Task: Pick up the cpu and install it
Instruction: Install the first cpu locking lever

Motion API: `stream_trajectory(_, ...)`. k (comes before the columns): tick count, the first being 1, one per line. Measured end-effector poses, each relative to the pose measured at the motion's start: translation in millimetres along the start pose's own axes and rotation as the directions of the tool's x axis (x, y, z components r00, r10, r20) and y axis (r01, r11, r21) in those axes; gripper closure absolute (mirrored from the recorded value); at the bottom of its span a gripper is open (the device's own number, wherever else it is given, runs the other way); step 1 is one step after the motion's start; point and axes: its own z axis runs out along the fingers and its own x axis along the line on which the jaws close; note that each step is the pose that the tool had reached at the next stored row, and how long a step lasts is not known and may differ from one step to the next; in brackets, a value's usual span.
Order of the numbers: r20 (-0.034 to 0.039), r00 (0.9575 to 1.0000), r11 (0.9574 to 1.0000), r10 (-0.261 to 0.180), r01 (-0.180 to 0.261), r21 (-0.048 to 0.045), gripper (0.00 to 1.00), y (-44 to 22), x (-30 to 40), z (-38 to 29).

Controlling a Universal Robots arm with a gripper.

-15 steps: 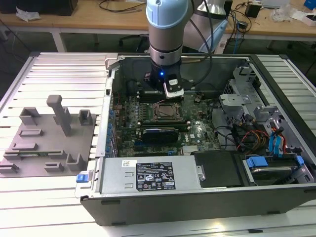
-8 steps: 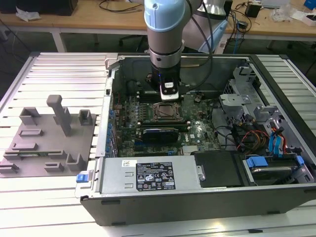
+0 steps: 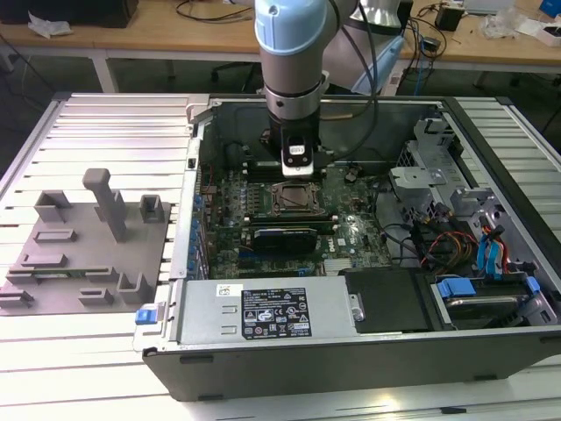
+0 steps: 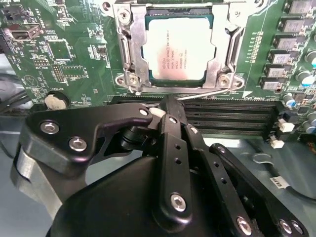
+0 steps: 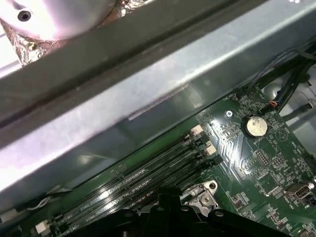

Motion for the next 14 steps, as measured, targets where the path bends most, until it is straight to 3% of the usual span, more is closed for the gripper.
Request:
stream_trajectory(4, 0.0052, 0.9998, 0.9998, 0.018, -0.018, 0.0017, 0.89, 4.2, 2.7, 1.2)
stream_trajectory(8, 0.0152, 0.9995, 0.9995, 0.027, -0.027, 0.0136, 0.89, 3.8, 2.8, 2.8)
stream_trajectory(14, 0.0232, 0.9989, 0.999, 0.04, -0.041, 0.0206, 0.89, 3.2, 2.8, 5.3)
